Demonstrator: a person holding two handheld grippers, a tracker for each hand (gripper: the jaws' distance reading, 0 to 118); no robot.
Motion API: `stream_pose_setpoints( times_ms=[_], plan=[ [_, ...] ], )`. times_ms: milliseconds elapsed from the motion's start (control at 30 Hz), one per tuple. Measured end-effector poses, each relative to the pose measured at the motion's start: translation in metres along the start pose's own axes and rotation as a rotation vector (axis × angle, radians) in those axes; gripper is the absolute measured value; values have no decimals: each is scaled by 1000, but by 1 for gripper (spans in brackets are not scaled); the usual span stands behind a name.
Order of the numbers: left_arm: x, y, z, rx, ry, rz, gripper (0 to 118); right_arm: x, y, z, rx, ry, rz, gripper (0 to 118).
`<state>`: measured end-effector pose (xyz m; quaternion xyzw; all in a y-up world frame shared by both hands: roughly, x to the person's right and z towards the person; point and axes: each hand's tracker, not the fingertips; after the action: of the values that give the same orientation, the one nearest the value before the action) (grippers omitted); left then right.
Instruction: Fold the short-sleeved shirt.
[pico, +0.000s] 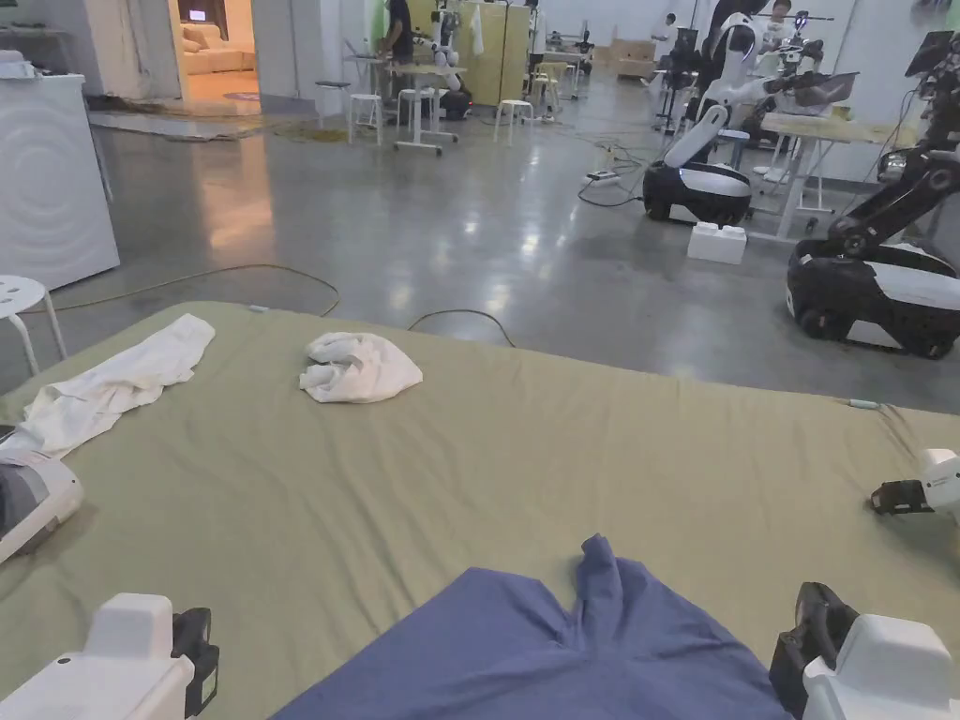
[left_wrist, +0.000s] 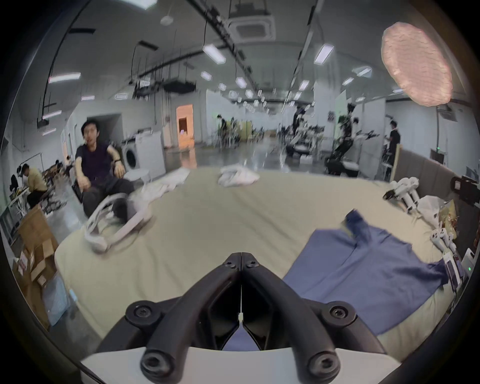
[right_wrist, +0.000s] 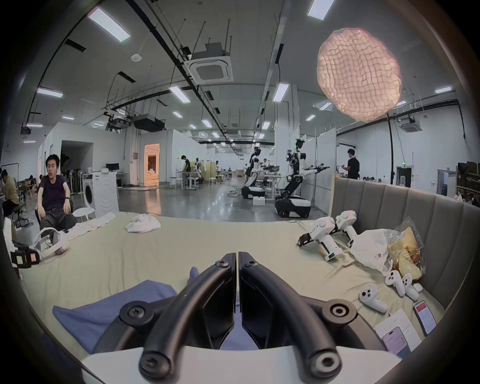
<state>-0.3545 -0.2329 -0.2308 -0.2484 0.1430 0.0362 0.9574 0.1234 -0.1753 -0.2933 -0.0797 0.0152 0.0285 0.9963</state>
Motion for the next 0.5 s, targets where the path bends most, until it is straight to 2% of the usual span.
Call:
stream_pose_setpoints(
  times_ms=[33, 100, 200, 233, 267, 367, 400, 500],
  plan=[
    [-12, -6, -5, -43, -19, 12, 3, -1, -3, -2, -18, 5, 5, 0],
    [-31, -15, -19, -132, -38, 51, 19, -3, -10, -8, -51, 20, 14, 0],
    [-52, -27, -39, -278, -57, 132, 53, -7, -23, -16, -101, 27, 14, 0],
    [-52, -30, -42, -317, -55, 163, 68, -8, -26, -17, -114, 28, 13, 0],
    [-53, -34, -48, -331, -51, 189, 75, -9, -30, -19, -122, 30, 12, 0],
    [-57, -45, -68, -428, -33, 229, 76, -11, -40, -23, -154, 37, 13, 0],
    [-53, -39, -51, -444, -28, 234, 76, -12, -43, -25, -164, 39, 16, 0],
    [-45, -46, -63, -497, 25, 266, 76, -13, -52, -29, -193, 41, 37, 0]
  ],
)
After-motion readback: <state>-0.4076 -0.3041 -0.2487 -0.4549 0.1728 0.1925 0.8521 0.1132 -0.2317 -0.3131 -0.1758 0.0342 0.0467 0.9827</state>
